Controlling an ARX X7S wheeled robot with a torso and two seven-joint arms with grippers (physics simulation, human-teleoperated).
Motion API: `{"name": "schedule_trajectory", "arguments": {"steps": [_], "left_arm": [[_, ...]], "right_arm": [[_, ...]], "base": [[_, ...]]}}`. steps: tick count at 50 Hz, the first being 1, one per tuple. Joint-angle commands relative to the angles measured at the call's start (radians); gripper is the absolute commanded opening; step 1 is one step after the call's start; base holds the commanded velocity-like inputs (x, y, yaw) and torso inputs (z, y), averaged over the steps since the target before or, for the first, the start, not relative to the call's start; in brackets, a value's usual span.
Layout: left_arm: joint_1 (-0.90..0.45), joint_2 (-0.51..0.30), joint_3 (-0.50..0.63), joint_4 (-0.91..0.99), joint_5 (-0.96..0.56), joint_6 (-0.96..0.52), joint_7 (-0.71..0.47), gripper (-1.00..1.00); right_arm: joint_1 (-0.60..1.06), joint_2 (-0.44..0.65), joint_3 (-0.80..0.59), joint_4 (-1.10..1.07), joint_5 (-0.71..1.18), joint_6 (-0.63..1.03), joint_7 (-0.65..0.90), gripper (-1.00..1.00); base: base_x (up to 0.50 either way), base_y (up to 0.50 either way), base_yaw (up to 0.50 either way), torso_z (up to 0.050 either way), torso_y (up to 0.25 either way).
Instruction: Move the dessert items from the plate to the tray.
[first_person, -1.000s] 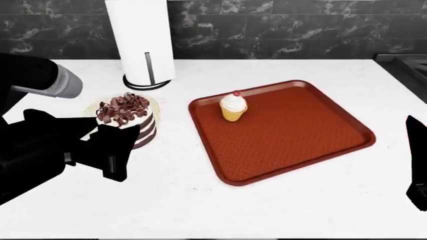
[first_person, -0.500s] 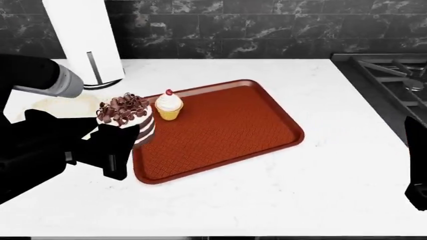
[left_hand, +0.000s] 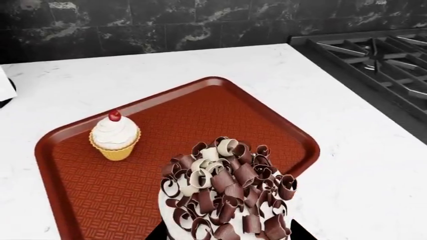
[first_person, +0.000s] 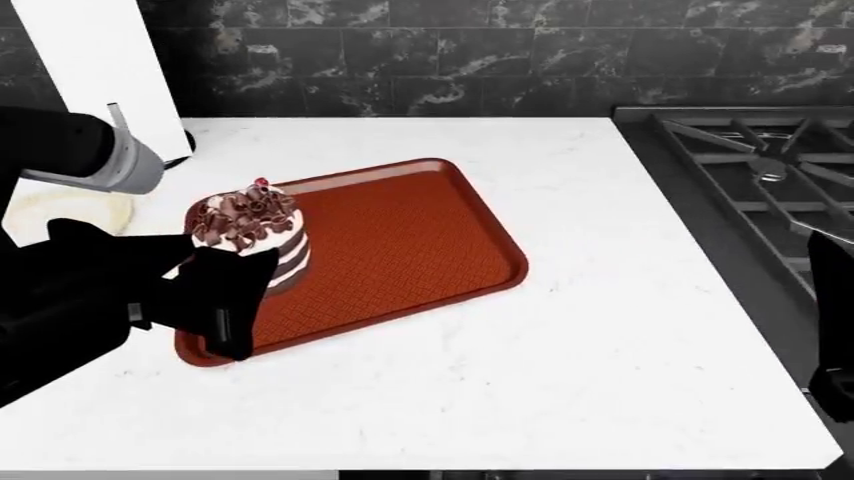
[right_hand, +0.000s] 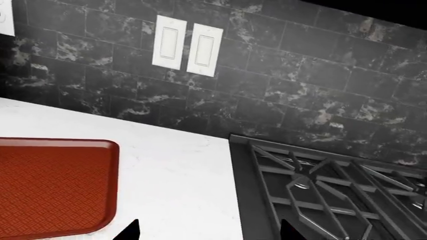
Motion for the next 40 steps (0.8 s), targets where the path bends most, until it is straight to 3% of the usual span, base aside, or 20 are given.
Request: {"name": "schedule_trajectory", "arguments": {"steps": [1,16,28,40], "left_arm": [[-0.020,-0.004,-0.014,-0.009,0.010,0.013,-0.005,-1.00],[-0.013,-0.004,-0.015,-0.011,0.018,0.015,0.002,-1.00],[-0.041,0.028,0.011,-0.023,0.005,0.002,-0.018,-1.00],[-0.130,0.156,0.089,-0.134,0.029,-0.054,-0.025,-1.00]], "right_arm": [[0.002,0.001,-0.013,-0.002,-0.010,-0.007,0.002,1.00],[0.011,-0.011,-0.011,-0.006,-0.016,-0.003,-0.010,1.00],[0.014,-0.016,0.020,-0.001,0.014,0.013,0.015,1.00],[0.017,-0.021,0.043,0.010,0.031,0.029,0.025,1.00]], "base": [[0.37,0.00,0.00,0.000,0.000],[0.49,0.00,0.00,0.000,0.002],[0.01,0.00,0.00,0.001,0.002],[0.00,0.00,0.00,0.000,0.001]]}}
